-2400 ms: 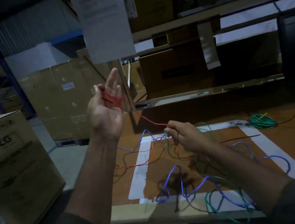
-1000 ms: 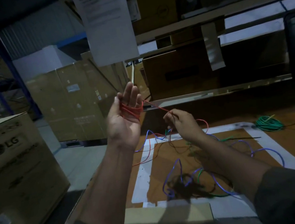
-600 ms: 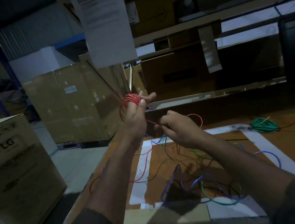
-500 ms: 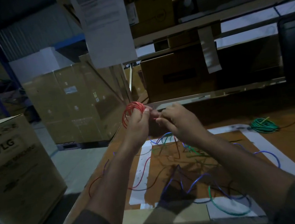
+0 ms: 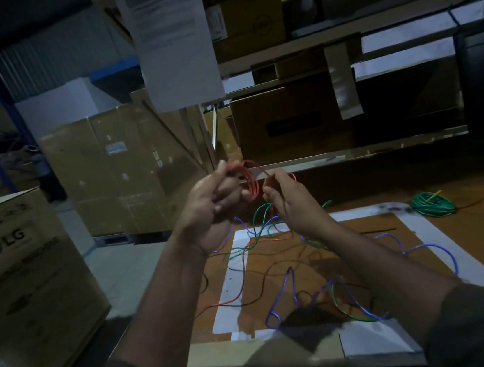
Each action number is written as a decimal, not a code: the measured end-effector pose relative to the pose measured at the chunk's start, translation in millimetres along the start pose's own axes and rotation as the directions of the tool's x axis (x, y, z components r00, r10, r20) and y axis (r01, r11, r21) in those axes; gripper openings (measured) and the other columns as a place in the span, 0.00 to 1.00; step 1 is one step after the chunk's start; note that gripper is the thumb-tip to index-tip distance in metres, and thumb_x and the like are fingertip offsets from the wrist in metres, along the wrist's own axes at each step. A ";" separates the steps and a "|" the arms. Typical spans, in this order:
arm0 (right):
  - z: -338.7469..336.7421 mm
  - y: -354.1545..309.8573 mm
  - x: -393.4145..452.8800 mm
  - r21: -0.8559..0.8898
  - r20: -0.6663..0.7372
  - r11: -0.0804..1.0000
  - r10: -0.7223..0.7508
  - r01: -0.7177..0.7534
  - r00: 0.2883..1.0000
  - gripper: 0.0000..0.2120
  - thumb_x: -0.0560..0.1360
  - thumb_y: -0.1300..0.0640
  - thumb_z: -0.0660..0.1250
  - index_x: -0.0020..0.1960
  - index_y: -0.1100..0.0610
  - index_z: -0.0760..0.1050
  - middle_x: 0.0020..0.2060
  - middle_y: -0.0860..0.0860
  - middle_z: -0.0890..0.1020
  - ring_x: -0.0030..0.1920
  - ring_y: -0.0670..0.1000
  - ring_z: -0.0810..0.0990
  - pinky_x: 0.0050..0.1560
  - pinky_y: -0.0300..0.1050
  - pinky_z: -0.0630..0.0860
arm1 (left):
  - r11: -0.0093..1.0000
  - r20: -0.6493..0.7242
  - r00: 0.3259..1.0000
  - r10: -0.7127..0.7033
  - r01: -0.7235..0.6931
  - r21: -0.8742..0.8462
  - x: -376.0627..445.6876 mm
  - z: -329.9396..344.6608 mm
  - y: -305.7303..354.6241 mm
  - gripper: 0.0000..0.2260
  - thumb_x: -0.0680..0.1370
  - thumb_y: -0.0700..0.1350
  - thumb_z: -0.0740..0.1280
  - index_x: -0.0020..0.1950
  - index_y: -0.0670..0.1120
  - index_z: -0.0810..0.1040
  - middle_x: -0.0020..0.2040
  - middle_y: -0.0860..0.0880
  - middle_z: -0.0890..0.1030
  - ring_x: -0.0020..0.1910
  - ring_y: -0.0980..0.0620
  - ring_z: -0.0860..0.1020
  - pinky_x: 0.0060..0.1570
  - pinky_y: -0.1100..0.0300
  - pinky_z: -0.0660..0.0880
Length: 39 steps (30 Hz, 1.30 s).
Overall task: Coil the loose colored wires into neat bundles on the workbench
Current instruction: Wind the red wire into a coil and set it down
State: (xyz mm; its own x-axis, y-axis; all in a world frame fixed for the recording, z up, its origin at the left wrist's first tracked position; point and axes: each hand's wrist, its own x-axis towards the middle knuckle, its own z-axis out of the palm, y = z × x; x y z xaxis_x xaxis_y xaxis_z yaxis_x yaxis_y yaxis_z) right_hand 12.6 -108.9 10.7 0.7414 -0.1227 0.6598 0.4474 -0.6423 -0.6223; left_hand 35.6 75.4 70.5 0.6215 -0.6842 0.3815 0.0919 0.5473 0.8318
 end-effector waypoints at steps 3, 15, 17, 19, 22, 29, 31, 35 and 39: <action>4.3 12.0 -2.8 0.014 0.088 0.995 0.098 -0.099 0.991 0.07 0.85 0.53 0.60 0.54 0.57 0.72 0.46 0.54 0.81 0.45 0.53 0.82 0.45 0.53 0.80 | 0.978 0.041 0.997 0.069 -0.060 -0.200 -0.7 8.8 16.7 0.17 0.88 0.47 0.53 0.54 0.42 0.80 0.26 0.54 0.65 0.21 0.58 0.64 0.45 0.64 0.75; -4.6 17.1 -1.4 0.178 0.094 0.970 0.151 -0.166 0.984 0.11 0.85 0.56 0.58 0.50 0.58 0.76 0.42 0.56 0.82 0.42 0.51 0.81 0.47 0.53 0.81 | 0.807 -0.395 0.851 0.345 -0.484 -0.338 7.8 2.9 45.4 0.13 0.88 0.43 0.53 0.57 0.44 0.77 0.48 0.46 0.88 0.48 0.50 0.87 0.58 0.50 0.79; -6.0 12.5 -1.0 0.076 -0.093 0.996 0.045 -0.038 0.995 0.11 0.86 0.55 0.56 0.50 0.56 0.75 0.41 0.52 0.80 0.41 0.49 0.80 0.43 0.53 0.79 | 0.805 -0.447 0.836 0.318 -0.488 -0.338 10.6 -7.8 40.0 0.13 0.88 0.43 0.52 0.55 0.45 0.76 0.49 0.46 0.88 0.50 0.49 0.87 0.60 0.50 0.76; -3.7 15.7 -6.3 -0.170 0.143 0.985 0.005 0.020 0.990 0.13 0.85 0.49 0.54 0.51 0.53 0.74 0.43 0.50 0.80 0.44 0.52 0.80 0.45 0.58 0.79 | 0.813 -0.509 0.816 0.274 -0.480 -0.330 12.3 -12.0 35.8 0.13 0.88 0.43 0.53 0.50 0.46 0.76 0.44 0.47 0.87 0.44 0.51 0.87 0.60 0.51 0.76; -1.2 20.8 -17.3 -0.405 0.405 0.914 0.158 0.022 0.901 0.18 0.84 0.40 0.53 0.47 0.50 0.75 0.40 0.46 0.79 0.43 0.48 0.78 0.46 0.53 0.77 | 0.876 -0.641 0.733 0.228 -0.441 -0.193 14.9 -15.0 26.0 0.12 0.87 0.42 0.58 0.47 0.44 0.77 0.32 0.51 0.79 0.28 0.55 0.81 0.53 0.53 0.80; 5.5 1.6 -24.8 -0.269 0.431 0.940 -0.076 0.208 0.899 0.07 0.83 0.57 0.62 0.58 0.47 0.74 0.49 0.43 0.79 0.50 0.45 0.77 0.47 0.46 0.73 | 0.914 -0.437 0.825 0.360 -0.219 0.340 11.8 -19.2 -17.7 0.09 0.88 0.42 0.54 0.58 0.41 0.72 0.52 0.38 0.86 0.49 0.44 0.87 0.47 0.58 0.82; 4.5 -4.4 -20.7 -0.192 0.358 0.959 -0.130 0.209 0.925 0.11 0.81 0.61 0.63 0.59 0.48 0.74 0.52 0.45 0.80 0.52 0.44 0.78 0.49 0.45 0.76 | 0.774 -0.308 0.884 0.350 -0.088 0.627 12.2 -23.9 -31.2 0.11 0.88 0.44 0.54 0.56 0.42 0.75 0.51 0.40 0.87 0.48 0.44 0.87 0.45 0.56 0.82; -3.6 -11.4 -10.8 -0.098 0.154 0.983 -0.137 0.153 0.978 0.08 0.83 0.61 0.61 0.55 0.49 0.74 0.48 0.47 0.78 0.46 0.41 0.77 0.43 0.36 0.71 | 0.542 -0.225 0.937 0.269 0.046 0.839 4.3 -26.2 -43.4 0.16 0.87 0.46 0.57 0.47 0.43 0.81 0.35 0.46 0.82 0.35 0.51 0.81 0.39 0.58 0.77; -12.0 -3.1 -3.5 -0.084 0.023 0.993 -0.082 0.083 0.996 0.07 0.85 0.52 0.57 0.51 0.50 0.73 0.45 0.48 0.77 0.43 0.45 0.75 0.39 0.40 0.70 | 0.486 -0.202 0.948 0.246 0.060 0.872 -0.4 -20.4 -38.0 0.19 0.87 0.51 0.57 0.50 0.39 0.80 0.30 0.49 0.75 0.31 0.56 0.74 0.39 0.55 0.72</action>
State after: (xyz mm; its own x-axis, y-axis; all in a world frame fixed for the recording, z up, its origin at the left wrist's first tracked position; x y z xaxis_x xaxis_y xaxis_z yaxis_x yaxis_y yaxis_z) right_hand 2.6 -115.6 15.4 0.7135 -0.0527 0.6987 0.4641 -0.7116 -0.5275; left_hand 47.7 64.6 30.5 0.7693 -0.4164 0.4846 -0.5963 -0.1954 0.7786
